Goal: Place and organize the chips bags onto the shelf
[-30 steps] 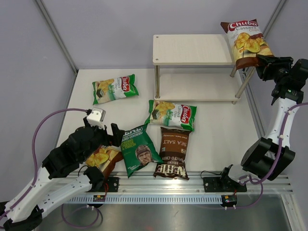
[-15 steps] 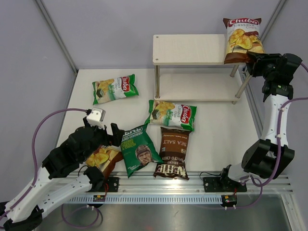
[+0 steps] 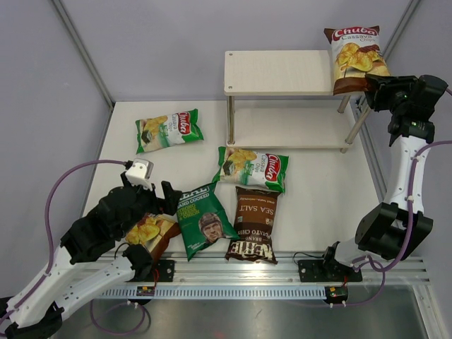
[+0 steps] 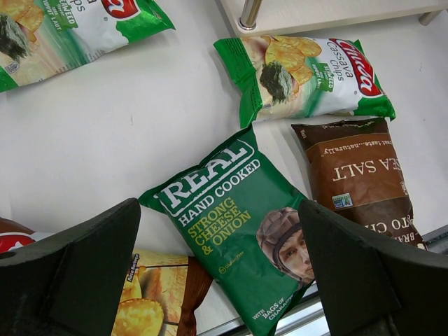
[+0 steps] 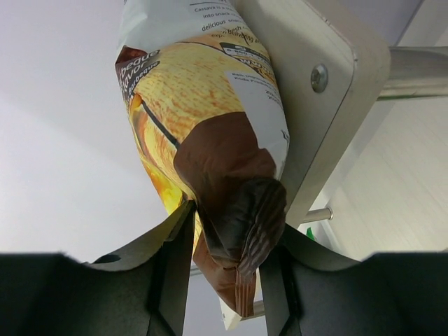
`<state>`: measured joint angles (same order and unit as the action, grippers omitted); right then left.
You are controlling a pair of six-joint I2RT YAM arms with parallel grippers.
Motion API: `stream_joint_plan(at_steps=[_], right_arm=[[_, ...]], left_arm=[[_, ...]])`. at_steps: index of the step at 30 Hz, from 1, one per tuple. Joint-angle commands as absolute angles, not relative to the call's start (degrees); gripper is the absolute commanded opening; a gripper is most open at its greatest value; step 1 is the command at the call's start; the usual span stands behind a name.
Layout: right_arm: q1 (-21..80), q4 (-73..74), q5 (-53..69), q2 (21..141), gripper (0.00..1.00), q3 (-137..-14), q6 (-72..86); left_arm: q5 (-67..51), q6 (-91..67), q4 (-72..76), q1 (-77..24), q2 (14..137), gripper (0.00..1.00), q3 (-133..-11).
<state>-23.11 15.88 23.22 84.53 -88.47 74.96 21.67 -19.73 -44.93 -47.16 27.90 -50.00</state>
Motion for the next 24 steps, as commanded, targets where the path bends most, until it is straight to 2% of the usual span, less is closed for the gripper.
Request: stream_joint_plan(at_steps=[1,9,13,17,24], right_arm=[[-24.0,14.7,23.0,84.4,0.46,-90.6,73.4],[-25.0,13.3,24.4,84.1,0.52,-89.0,73.6],[-25.0,14.3,23.7,83.1,0.67,-89.7,74.0],[-24.9,15.2,23.8,81.7,0.97,-89.8,74.3],[-25.6,17.2,23.7,77.4,1.0,-86.8,73.6]], left_arm=[[22.8,-19.5,-42.9,-47.0,27.6,0.99,-49.5],[22.8,-19.6,-42.8,-46.9,27.3,0.99,-49.5],[22.8,-19.5,-42.9,-46.9,27.3,0.99,-49.5],[22.9,-19.7,-42.9,-47.0,27.2,0.99,-49.5],[24.4,-20.5,-43.3,-46.9,27.2,0.99,-49.7]])
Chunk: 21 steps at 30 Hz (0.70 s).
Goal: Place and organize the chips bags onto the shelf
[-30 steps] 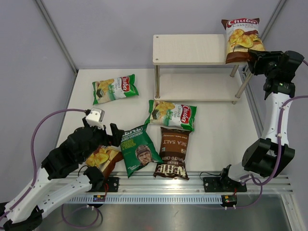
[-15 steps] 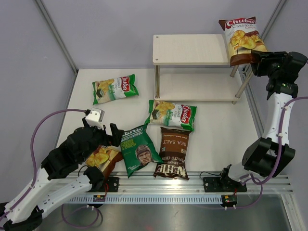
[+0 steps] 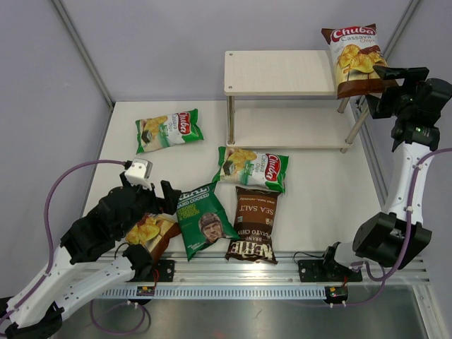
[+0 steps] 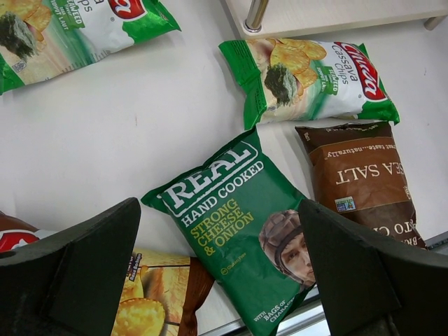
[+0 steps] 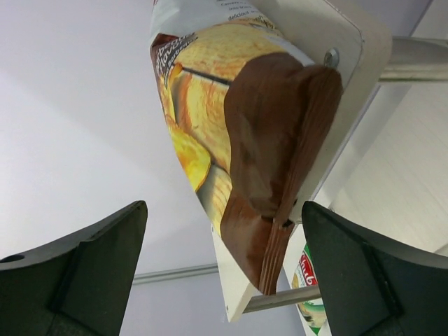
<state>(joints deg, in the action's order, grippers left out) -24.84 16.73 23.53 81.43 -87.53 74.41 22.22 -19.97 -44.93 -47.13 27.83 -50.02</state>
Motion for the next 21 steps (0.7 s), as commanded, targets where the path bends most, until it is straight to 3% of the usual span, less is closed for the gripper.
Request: stream_joint_plan(at_steps=[1,9,13,21], right_arm=[[-26.0,17.8,24.4,76.9,1.0,-85.4,73.3],[-30.4,17.3,29.0,61.9,0.99,-73.2,63.9],[-30.5,15.4,37.9,53.6,0.99,-65.3,53.1],[-24.2,10.7,48.2,39.0,1.0,-50.6,52.0]], left_arm=[[25.3,-20.7,-43.4,-46.9,27.2,0.99,-49.8],[33.7,-24.5,-46.0,-46.9,27.7,0.99,-51.1],[35.9,-26.7,-47.7,-46.9,28.8,0.99,-52.1],[31.0,-39.3,-49.9,-46.9,28.4,0.99,-49.7]])
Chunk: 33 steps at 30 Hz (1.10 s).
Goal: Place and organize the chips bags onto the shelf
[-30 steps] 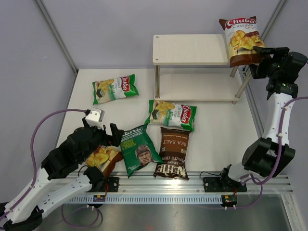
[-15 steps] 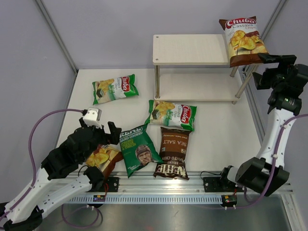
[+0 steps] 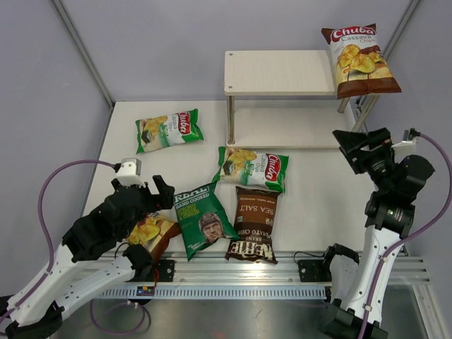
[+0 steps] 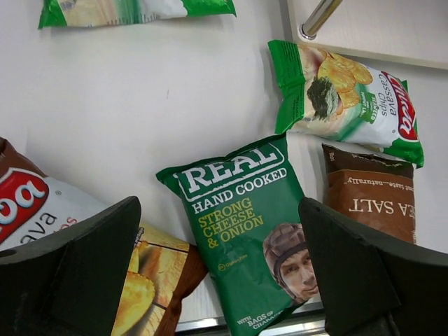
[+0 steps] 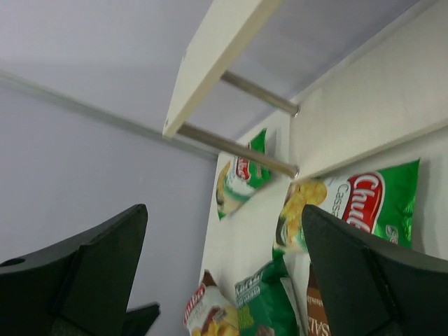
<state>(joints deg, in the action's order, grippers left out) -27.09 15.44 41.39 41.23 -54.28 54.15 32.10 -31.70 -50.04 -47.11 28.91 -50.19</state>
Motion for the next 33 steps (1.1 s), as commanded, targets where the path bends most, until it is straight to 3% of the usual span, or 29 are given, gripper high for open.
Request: stream_joint_plan(at_steps=[1,9,12,21,26,33], right_arm=[[-22.7,8.3,49.6,38.2,1.0,-47.7,53.2],[-17.4,5.1,53.5,34.9,1.0,-39.8,55.9],[-17.4,4.9,52.4,32.3,1.0,-37.0,57.8],[-17.4,2.1,53.3,33.2,1.0,-35.9,61.7],[-17.4,0.7,53.3,34.9,1.0,-38.8,63.4],[-17.4,-3.7,53.9,37.9,0.99,-39.7,65.3]], left_arm=[[34.3,-42.5,-51.2,-46.9,27.4,0.99,-49.0],[43.4,-62.0,-59.6,-46.4,32.9,0.99,-43.6],[51.5,-77.3,-72.2,-44.7,33.3,0.99,-43.1],[52.8,-88.6,-79.4,-34.6,29.1,0.99,-40.2],[50.4,-88.0,-78.4,-27.0,34.2,0.99,-39.7],[39.5,-74.8,-67.8,-13.3,38.6,0.99,-37.9]])
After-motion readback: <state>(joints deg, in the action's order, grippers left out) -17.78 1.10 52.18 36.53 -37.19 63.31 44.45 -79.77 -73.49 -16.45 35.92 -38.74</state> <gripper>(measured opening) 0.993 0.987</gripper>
